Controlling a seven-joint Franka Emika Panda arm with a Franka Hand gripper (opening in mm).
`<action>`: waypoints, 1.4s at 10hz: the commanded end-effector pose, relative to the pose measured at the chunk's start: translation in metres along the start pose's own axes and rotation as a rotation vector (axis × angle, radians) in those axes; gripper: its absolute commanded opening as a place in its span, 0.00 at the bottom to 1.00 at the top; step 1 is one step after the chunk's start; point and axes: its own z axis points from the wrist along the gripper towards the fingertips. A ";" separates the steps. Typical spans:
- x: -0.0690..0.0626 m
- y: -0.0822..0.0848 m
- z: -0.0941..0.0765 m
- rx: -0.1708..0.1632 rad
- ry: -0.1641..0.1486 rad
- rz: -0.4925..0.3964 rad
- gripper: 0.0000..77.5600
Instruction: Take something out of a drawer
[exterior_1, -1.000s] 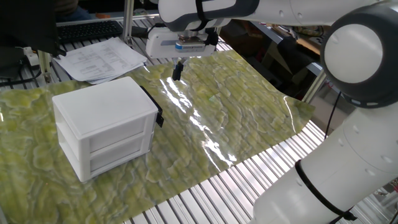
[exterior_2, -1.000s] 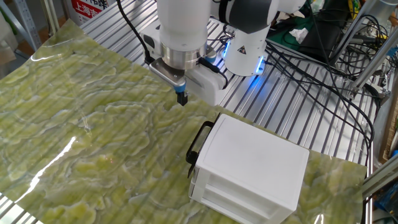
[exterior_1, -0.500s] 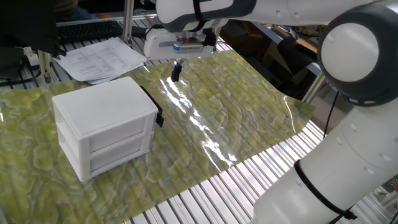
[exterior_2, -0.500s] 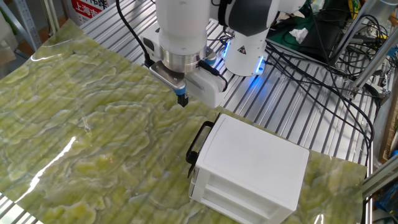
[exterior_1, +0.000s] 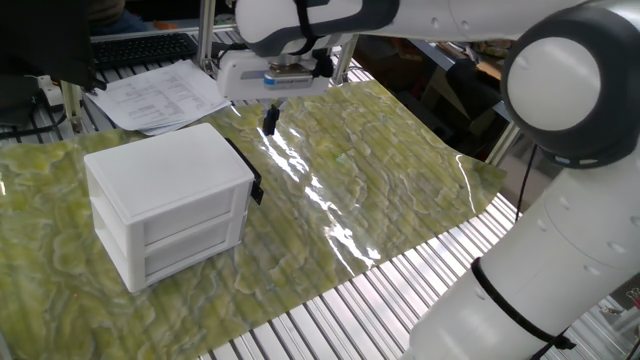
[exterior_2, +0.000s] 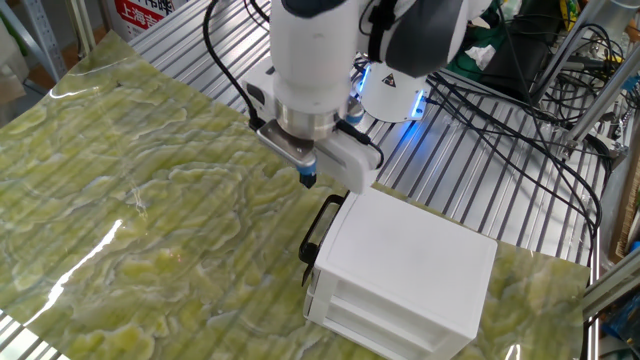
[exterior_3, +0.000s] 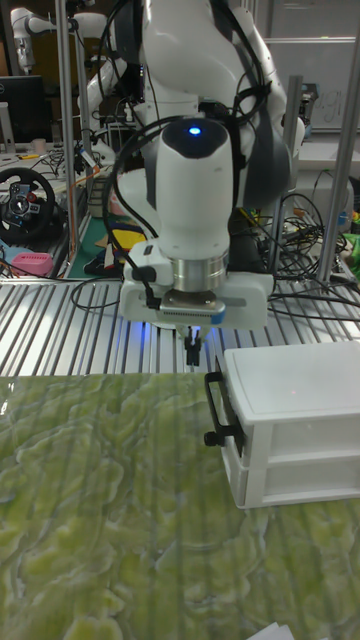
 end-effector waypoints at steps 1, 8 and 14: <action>-0.008 0.012 0.008 -0.001 -0.001 -0.009 0.00; -0.022 0.030 0.027 0.001 -0.003 -0.027 0.00; -0.023 0.031 0.028 0.004 0.000 -0.037 1.00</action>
